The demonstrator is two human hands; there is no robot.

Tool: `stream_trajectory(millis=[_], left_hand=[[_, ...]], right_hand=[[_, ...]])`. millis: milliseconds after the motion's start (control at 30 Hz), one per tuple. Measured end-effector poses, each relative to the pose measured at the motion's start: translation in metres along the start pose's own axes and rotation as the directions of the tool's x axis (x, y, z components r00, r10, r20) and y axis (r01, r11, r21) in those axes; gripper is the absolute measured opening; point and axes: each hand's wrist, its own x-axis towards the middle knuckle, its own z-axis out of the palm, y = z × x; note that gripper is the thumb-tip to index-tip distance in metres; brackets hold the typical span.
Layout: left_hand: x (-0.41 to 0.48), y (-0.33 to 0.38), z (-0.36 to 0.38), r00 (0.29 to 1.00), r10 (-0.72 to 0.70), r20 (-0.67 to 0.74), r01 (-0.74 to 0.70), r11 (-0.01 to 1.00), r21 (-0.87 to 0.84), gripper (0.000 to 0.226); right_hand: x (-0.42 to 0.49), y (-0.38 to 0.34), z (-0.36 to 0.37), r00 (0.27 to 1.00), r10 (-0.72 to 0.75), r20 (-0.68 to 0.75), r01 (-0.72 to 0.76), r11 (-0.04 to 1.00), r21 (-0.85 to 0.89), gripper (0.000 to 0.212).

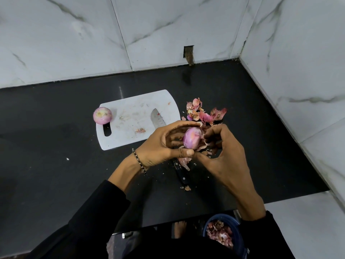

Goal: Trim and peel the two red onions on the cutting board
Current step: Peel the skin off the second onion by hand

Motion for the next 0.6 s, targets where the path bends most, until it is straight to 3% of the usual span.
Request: stream_trajectory(millis=[100, 200, 300, 600], left_hand=[[-0.0003, -0.003, -0.0005, 0.999, 0.022, -0.029, -0.023, 0.999, -0.025, 0.064], [0.0006, -0.0039, -0.0018, 0.998, 0.039, -0.057, -0.041, 0.999, -0.026, 0.065], [0.003, -0.0033, -0.0033, 0.996, 0.053, -0.067, -0.053, 0.999, 0.003, 0.066], [0.0092, -0.0035, -0.0007, 0.998, 0.038, -0.05, -0.035, 0.997, 0.076, 0.07]], right_hand=[[0.0017, 0.0003, -0.0078, 0.998, 0.02, 0.052, -0.023, 0.998, 0.05, 0.055], [-0.0006, 0.0018, -0.0083, 0.997, -0.009, 0.075, 0.002, 0.996, 0.094, 0.045], [-0.0014, 0.0, -0.0043, 1.0, -0.023, 0.008, 0.022, 0.993, 0.115, 0.032], [0.006, 0.0043, -0.0071, 0.993, -0.097, -0.06, 0.096, 0.995, -0.027, 0.016]])
